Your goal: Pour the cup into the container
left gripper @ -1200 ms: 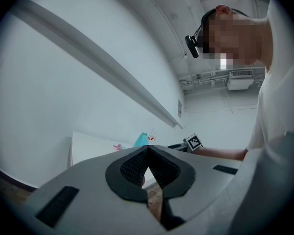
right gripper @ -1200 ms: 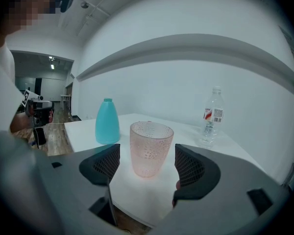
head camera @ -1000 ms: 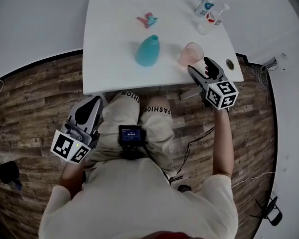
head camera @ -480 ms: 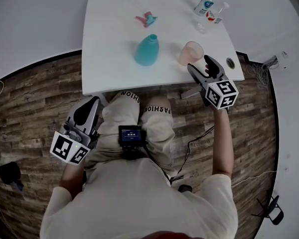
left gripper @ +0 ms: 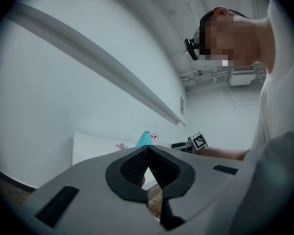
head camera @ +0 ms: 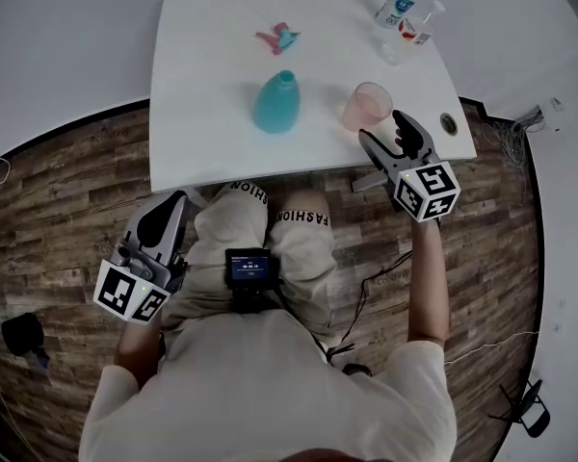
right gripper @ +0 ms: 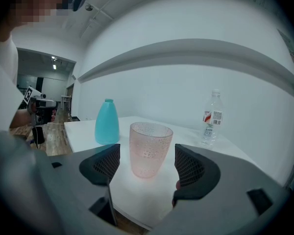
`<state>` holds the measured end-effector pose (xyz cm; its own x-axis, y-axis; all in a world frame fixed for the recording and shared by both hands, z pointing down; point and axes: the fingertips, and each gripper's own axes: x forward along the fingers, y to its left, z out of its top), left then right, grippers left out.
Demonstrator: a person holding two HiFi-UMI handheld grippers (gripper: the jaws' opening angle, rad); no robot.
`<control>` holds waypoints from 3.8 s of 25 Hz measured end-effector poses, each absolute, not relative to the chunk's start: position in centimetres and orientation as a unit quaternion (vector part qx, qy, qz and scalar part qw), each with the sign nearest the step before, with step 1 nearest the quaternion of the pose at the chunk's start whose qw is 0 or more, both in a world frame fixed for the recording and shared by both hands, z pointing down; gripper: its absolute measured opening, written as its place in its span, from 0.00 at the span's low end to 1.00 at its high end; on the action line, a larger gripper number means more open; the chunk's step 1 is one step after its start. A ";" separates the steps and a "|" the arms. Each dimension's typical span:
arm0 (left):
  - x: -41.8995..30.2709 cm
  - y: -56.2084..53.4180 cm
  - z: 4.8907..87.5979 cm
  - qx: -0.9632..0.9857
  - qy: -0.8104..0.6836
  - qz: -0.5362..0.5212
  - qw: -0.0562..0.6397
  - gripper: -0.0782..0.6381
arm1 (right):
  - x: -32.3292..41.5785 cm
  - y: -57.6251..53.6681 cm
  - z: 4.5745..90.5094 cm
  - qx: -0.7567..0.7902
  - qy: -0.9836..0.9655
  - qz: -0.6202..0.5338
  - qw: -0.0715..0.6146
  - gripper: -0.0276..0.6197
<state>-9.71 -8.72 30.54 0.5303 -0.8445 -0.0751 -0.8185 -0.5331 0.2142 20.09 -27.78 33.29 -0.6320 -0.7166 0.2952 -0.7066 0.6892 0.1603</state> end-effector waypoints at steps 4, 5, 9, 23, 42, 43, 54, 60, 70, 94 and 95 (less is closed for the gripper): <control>-9.2 -9.3 30.6 0.871 -0.479 -0.078 0.074 0.13 | 20.0 -27.9 33.3 0.389 -0.906 -0.019 0.164 0.55; -9.1 -9.4 30.6 0.871 -0.480 -0.077 0.074 0.12 | 19.9 -27.9 33.3 0.388 -0.907 -0.020 0.163 0.55; -8.6 -9.6 30.6 0.870 -0.482 -0.072 0.074 0.13 | 19.8 -27.8 33.3 0.383 -0.910 -0.022 0.158 0.55; -8.2 -8.9 30.4 0.867 -0.488 -0.072 0.073 0.13 | 19.9 -28.2 33.9 0.384 -0.912 -0.013 0.146 0.55; -9.2 -8.3 30.3 0.864 -0.492 -0.083 0.073 0.12 | 19.2 -28.3 33.7 0.386 -0.909 -0.021 0.159 0.55; -9.3 -8.2 30.3 0.863 -0.492 -0.084 0.073 0.13 | 19.2 -28.3 33.7 0.387 -0.908 -0.021 0.159 0.55; -9.5 -8.2 30.2 0.864 -0.489 -0.090 0.073 0.12 | 19.4 -28.8 34.1 0.393 -0.903 -0.023 0.169 0.55; -9.0 -9.0 29.2 0.870 -0.480 -0.090 0.063 0.13 | 19.5 -28.9 33.9 0.394 -0.903 -0.026 0.170 0.55; -7.8 -9.7 28.9 0.875 -0.472 -0.087 0.059 0.13 | 19.3 -28.1 33.5 0.389 -0.906 -0.034 0.164 0.55; -7.3 -10.2 27.9 0.881 -0.462 -0.091 0.050 0.12 | 20.5 -27.5 32.9 0.401 -0.900 -0.036 0.168 0.55; -7.2 -10.4 27.7 0.882 -0.460 -0.092 0.048 0.13 | 20.5 -27.4 32.8 0.401 -0.900 -0.037 0.167 0.55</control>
<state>-7.16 -10.36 27.67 0.5601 -0.8200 -0.1180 -0.8023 -0.5724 0.1694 20.47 -27.43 32.81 -0.6220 -0.7347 0.2709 -0.7099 0.6751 0.2008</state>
